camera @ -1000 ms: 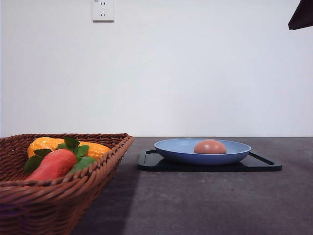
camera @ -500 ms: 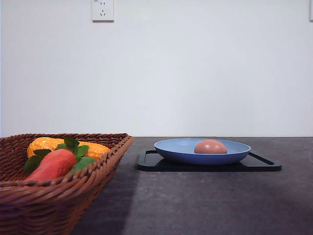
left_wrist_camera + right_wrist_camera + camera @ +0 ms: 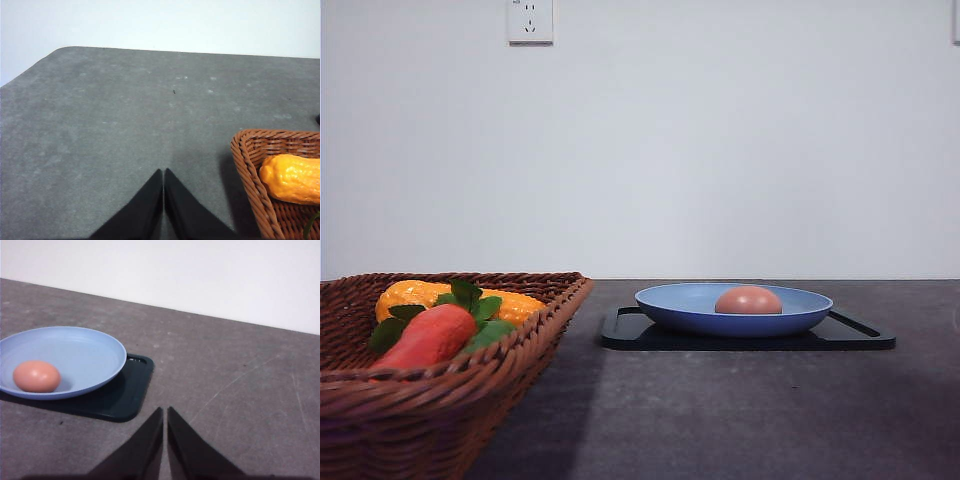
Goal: Transfer egg from basket to plate and serve
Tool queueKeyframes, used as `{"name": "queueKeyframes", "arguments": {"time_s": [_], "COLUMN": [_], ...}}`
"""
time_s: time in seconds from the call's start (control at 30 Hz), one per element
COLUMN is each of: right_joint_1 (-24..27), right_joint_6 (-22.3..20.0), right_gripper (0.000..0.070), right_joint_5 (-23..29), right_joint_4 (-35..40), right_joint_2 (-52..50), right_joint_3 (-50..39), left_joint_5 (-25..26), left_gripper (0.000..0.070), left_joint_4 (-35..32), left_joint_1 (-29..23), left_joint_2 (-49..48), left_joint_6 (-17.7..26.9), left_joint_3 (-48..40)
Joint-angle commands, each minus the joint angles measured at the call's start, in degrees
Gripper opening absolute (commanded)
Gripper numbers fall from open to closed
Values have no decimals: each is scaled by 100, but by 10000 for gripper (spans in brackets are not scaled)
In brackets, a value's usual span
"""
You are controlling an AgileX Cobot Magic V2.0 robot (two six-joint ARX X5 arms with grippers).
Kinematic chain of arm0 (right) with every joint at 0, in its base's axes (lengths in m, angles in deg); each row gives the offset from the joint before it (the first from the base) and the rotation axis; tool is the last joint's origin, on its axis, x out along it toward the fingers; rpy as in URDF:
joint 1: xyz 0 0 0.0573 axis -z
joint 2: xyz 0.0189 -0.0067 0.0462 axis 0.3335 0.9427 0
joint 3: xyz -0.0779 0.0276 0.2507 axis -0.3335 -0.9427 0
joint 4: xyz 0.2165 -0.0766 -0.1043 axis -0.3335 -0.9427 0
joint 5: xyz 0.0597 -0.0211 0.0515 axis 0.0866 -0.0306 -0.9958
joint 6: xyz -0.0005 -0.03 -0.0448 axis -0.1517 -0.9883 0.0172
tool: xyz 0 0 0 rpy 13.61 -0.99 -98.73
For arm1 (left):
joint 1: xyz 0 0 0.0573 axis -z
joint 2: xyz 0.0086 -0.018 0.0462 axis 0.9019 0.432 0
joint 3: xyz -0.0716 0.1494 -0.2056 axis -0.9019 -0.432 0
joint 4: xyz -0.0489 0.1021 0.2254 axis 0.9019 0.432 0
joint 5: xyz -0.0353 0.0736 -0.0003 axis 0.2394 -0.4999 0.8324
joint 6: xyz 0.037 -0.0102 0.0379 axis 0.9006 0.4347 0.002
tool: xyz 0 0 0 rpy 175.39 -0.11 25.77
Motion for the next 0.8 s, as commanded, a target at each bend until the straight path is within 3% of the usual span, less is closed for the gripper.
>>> {"name": "queueKeyframes", "arguments": {"time_s": [0.0, 0.23, 0.77], "right_joint_1": [17, -23, -26], "right_joint_6": [61, 727, 712], "right_gripper": [0, 0, 0], "right_joint_5": [-22, -319, -214], "right_joint_4": [-29, -391, -387], "right_joint_2": [-55, -43, -44], "right_joint_3": [-37, -35, -35], "left_joint_5": [21, 21, 22], "left_gripper": [0, 0, 0], "left_joint_4": [28, 27, 28], "left_joint_1": [-7, -7, -7], "left_joint_2": [-4, -4, -4], "left_joint_6": [-11, -13, -13], "left_joint_3": [-160, -160, -160]}}
